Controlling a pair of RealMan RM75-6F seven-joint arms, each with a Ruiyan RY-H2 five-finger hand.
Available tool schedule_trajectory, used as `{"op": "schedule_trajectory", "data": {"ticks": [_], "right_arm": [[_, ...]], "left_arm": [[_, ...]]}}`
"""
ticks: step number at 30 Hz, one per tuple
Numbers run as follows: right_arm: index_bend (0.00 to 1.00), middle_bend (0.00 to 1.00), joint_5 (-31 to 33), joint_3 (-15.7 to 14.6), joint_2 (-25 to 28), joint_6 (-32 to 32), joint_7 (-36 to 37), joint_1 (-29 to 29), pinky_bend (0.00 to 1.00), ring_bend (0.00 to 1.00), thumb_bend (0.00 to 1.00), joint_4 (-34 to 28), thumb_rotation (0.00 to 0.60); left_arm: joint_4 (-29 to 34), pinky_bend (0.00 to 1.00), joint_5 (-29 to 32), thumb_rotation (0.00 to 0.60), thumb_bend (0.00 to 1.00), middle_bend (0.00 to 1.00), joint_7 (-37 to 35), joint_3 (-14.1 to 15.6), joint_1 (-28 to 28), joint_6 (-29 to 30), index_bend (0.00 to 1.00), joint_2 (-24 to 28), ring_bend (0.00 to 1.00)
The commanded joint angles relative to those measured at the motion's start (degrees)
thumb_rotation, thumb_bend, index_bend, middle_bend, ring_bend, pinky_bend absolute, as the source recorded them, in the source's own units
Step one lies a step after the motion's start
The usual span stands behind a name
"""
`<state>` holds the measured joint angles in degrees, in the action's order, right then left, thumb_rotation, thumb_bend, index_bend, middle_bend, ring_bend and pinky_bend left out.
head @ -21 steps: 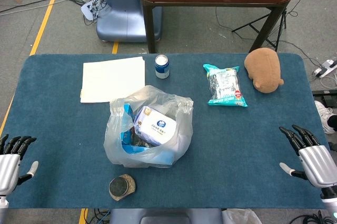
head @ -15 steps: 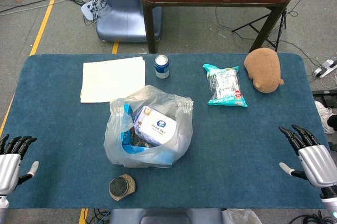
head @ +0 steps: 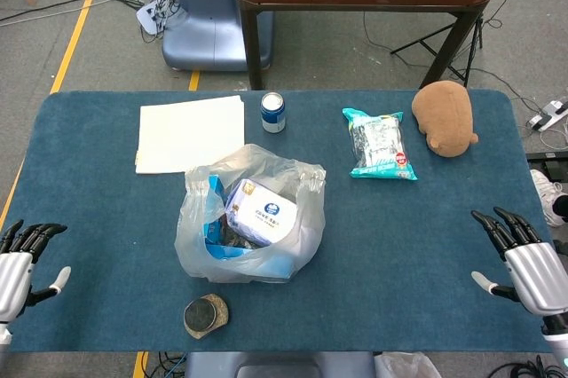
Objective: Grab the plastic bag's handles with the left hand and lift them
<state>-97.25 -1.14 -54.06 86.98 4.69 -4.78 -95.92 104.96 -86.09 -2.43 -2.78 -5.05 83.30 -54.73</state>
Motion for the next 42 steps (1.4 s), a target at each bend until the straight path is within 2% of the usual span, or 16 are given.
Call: {"op": "schedule_trajectory", "data": {"ticks": [1, 7, 12, 15, 20, 23, 26, 29, 36, 42], "right_arm": [[0.07, 0.19, -0.02, -0.03, 0.06, -0.01, -0.18, 0.03, 0.14, 0.06, 0.17, -0.17, 0.6], [0.07, 0.19, -0.05, -0.06, 0.31, 0.16, -0.75, 0.19, 0.14, 0.06, 0.17, -0.73, 0.6], [0.07, 0.19, 0.06, -0.1, 0.44, 0.34, -0.95, 0.41, 0.14, 0.06, 0.17, -0.94, 0.6], [0.07, 0.19, 0.23, -0.12, 0.44, 0.44, -0.89, 0.57, 0.14, 0.06, 0.17, -0.85, 0.6], [0.07, 0.19, 0.54, -0.13, 0.25, 0.36, -0.55, 0.68, 0.14, 0.06, 0.17, -0.45, 0.6], [0.07, 0.19, 0.59, -0.13, 0.12, 0.29, -0.37, 0.68, 0.14, 0.06, 0.17, -0.21, 0.6], [0.07, 0.19, 0.87, -0.12, 0.01, 0.25, 0.03, 0.76, 0.14, 0.06, 0.17, 0.23, 0.6], [0.07, 0.19, 0.94, -0.14, -0.1, 0.2, 0.3, 0.79, 0.14, 0.06, 0.17, 0.55, 0.6], [0.07, 0.19, 1.24, -0.26, -0.31, 0.23, 0.93, 1.05, 0.14, 0.06, 0.17, 1.3, 0.6], [0.07, 0.19, 1.31, -0.29, -0.36, 0.36, 1.25, 1.21, 0.14, 0.06, 0.17, 1.67, 0.6]], "left_arm": [[-0.9, 0.0, -2.91, 0.6, 0.27, 0.19, -12.16, -0.49, -2.89, -3.39, 0.19, 3.81, 0.14], [-0.86, 0.0, -7.92, 0.599, 0.25, 0.19, -25.88, -0.58, -6.45, -5.41, 0.17, 6.6, 0.14], [-0.13, 0.0, -11.56, 0.502, 0.23, 0.19, -36.7, -0.68, -10.17, -7.28, 0.15, 8.89, 0.13], [0.66, 0.0, -13.35, 0.487, 0.23, 0.19, -41.95, -0.72, -12.32, -8.25, 0.15, 10.17, 0.13], [1.94, 0.0, -15.95, 0.469, 0.23, 0.19, -47.38, -0.61, -15.73, -10.21, 0.15, 11.67, 0.13], [2.63, 0.0, -16.65, 0.422, 0.23, 0.19, -50.26, -0.64, -17.44, -11.12, 0.15, 12.17, 0.13], [4.17, 0.0, -18.32, 0.405, 0.23, 0.19, -56.86, -0.78, -20.59, -12.45, 0.15, 12.54, 0.12], [4.74, 0.0, -19.21, 0.367, 0.22, 0.18, -60.38, -0.8, -23.01, -13.72, 0.14, 12.65, 0.11], [5.83, 0.0, -19.58, 0.262, 0.22, 0.15, -65.16, -1.17, -27.75, -16.35, 0.13, 12.63, 0.09], [6.26, 0.0, -20.37, 0.216, 0.22, 0.13, -70.2, -0.85, -31.7, -18.69, 0.13, 12.31, 0.09]]}}
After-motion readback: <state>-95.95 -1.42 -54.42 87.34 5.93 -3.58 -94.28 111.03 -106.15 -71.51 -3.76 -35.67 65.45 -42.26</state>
